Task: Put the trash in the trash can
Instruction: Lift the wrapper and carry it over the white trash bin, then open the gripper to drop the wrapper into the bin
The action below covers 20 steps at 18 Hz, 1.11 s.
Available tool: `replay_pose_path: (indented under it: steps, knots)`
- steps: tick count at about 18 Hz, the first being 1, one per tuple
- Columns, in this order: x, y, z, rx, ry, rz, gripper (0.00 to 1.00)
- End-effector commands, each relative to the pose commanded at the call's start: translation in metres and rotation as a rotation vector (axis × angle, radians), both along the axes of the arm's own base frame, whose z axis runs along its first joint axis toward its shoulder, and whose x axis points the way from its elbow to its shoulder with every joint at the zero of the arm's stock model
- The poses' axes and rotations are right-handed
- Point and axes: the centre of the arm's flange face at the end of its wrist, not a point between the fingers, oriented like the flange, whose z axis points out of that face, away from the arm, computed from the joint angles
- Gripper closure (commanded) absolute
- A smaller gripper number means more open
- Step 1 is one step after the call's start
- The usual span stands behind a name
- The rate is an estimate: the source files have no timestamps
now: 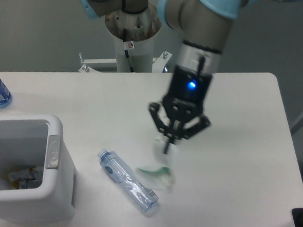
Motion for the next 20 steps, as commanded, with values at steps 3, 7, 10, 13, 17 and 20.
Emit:
replay_pose_path:
  steps: [3, 7, 10, 13, 17, 20]
  knots:
    - [0.045, 0.015, 0.010, 0.012, -0.020, -0.047, 1.00]
    - [0.096, 0.030, 0.008, 0.002, -0.038, -0.115, 1.00]
    - [0.128, 0.046, 0.001, -0.009, -0.055, -0.168, 1.00]
    - [0.157, 0.062, -0.007, -0.019, -0.062, -0.224, 1.00]
    - [0.178, 0.088, -0.028, -0.061, -0.054, -0.260, 1.00]
    - [0.189, 0.101, -0.041, -0.079, -0.054, -0.286, 1.00]
